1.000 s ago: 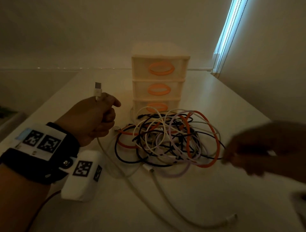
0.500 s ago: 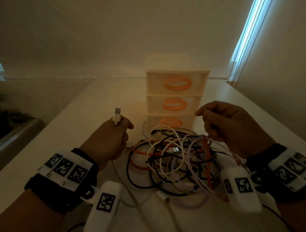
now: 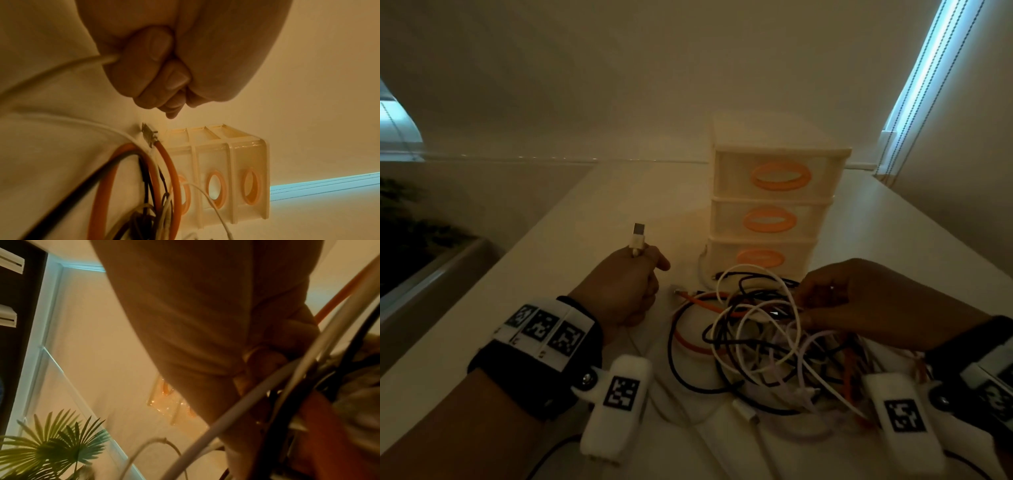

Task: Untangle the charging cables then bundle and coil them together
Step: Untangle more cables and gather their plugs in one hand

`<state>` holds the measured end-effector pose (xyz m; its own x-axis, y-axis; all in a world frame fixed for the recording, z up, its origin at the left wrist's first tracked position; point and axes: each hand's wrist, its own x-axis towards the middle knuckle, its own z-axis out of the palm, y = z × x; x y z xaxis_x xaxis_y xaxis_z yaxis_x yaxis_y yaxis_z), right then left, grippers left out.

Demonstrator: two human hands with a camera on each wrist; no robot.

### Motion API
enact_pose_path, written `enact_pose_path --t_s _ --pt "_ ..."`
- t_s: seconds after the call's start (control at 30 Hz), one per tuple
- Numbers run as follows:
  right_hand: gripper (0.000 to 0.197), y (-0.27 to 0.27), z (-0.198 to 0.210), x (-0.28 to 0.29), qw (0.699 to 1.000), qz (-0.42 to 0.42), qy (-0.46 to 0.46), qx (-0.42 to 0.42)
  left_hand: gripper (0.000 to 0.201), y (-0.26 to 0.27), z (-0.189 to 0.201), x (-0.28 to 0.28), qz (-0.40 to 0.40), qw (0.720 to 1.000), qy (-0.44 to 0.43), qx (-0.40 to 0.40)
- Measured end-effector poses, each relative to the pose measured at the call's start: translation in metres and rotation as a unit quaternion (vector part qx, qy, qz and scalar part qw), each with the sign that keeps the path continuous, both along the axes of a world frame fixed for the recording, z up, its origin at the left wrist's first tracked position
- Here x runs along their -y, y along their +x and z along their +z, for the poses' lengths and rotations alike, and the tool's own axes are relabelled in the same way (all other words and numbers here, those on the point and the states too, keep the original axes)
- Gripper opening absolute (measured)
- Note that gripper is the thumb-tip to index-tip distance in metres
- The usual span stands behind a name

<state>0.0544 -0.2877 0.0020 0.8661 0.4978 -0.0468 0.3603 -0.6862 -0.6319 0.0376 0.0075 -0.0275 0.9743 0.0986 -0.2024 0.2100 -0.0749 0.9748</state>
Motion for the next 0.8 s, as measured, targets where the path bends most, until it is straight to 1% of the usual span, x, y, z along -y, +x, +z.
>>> enact_pose_path --t_s 0.17,0.3,0.47,0.57,0.63,0.67,0.73,0.8 --pt "0.007 0.011 0.001 0.003 0.999 -0.013 -0.026 0.032 0.035 0.003 -0.003 -0.003 -0.006 1.0 0.005 -0.015" --pt "0.009 0.02 0.006 0.006 0.996 -0.022 -0.05 0.071 0.036 0.001 -0.004 0.0 -0.036 0.998 0.021 -0.036" --pt "0.011 0.017 0.03 0.011 0.992 0.007 -0.093 0.083 0.037 0.002 -0.004 0.0 -0.041 0.998 0.026 -0.041" --pt "0.022 0.002 0.057 0.004 0.988 0.007 -0.072 0.133 0.036 0.003 -0.004 0.001 -0.033 0.998 0.023 -0.044" --pt "0.031 -0.013 0.073 -0.008 0.983 0.019 -0.042 0.176 0.036 0.003 -0.004 0.002 -0.033 0.998 0.021 -0.044" --pt "0.032 -0.02 0.079 -0.016 0.982 0.031 -0.027 0.186 0.037 0.003 -0.003 0.002 -0.034 0.998 0.019 -0.042" --pt "0.028 -0.035 0.087 -0.032 0.984 0.057 0.002 0.169 0.037 0.002 -0.002 0.002 -0.039 0.998 0.018 -0.037" --pt "0.018 -0.046 0.084 -0.044 0.99 0.086 0.003 0.114 0.038 0.001 0.0 0.002 -0.046 0.998 0.011 -0.03"
